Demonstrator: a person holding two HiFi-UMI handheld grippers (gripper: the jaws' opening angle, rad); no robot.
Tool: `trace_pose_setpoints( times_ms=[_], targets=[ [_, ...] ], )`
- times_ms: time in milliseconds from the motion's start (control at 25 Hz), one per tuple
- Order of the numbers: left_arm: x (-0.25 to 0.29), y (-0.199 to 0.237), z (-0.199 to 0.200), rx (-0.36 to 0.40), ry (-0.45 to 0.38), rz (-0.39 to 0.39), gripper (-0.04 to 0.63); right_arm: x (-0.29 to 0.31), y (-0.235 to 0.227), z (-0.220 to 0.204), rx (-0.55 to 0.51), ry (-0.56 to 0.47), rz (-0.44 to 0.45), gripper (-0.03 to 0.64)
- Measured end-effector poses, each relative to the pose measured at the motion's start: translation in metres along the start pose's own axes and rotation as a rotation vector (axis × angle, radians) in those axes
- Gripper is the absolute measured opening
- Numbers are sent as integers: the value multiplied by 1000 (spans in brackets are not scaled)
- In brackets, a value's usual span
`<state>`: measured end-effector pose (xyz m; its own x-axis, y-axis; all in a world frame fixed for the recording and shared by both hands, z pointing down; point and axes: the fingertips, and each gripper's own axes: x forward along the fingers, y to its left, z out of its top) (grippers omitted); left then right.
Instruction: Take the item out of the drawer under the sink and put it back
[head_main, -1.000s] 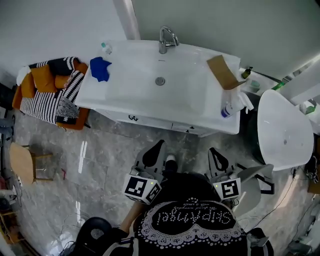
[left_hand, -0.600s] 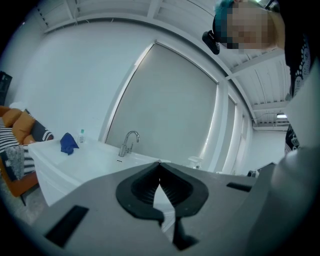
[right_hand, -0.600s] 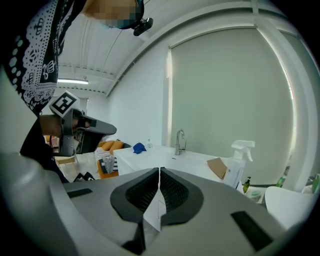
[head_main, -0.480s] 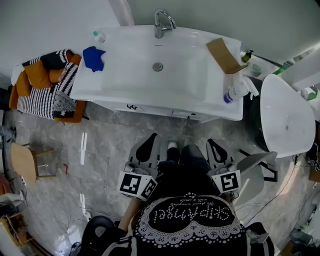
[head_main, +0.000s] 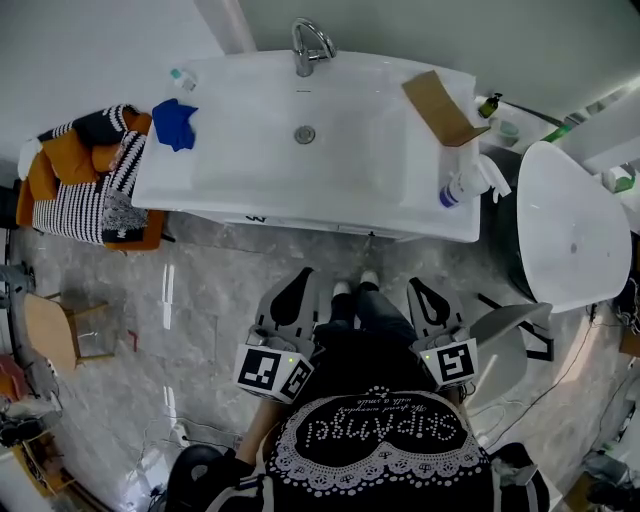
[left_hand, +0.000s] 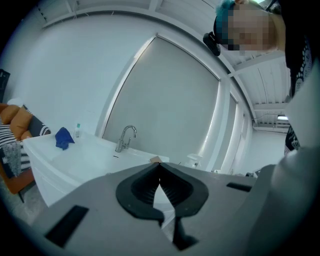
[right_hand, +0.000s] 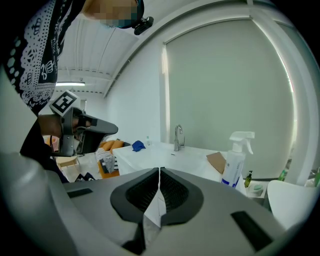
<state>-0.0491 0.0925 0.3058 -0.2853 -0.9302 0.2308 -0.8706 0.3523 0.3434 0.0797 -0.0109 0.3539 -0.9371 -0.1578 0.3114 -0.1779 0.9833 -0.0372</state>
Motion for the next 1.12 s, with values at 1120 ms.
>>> trace_pose_setpoints(
  times_ms=[1120],
  targets=[
    [44,-25,-2,-8,-39,0,5,1,-56,11,-100,-43,14,21]
  ],
)
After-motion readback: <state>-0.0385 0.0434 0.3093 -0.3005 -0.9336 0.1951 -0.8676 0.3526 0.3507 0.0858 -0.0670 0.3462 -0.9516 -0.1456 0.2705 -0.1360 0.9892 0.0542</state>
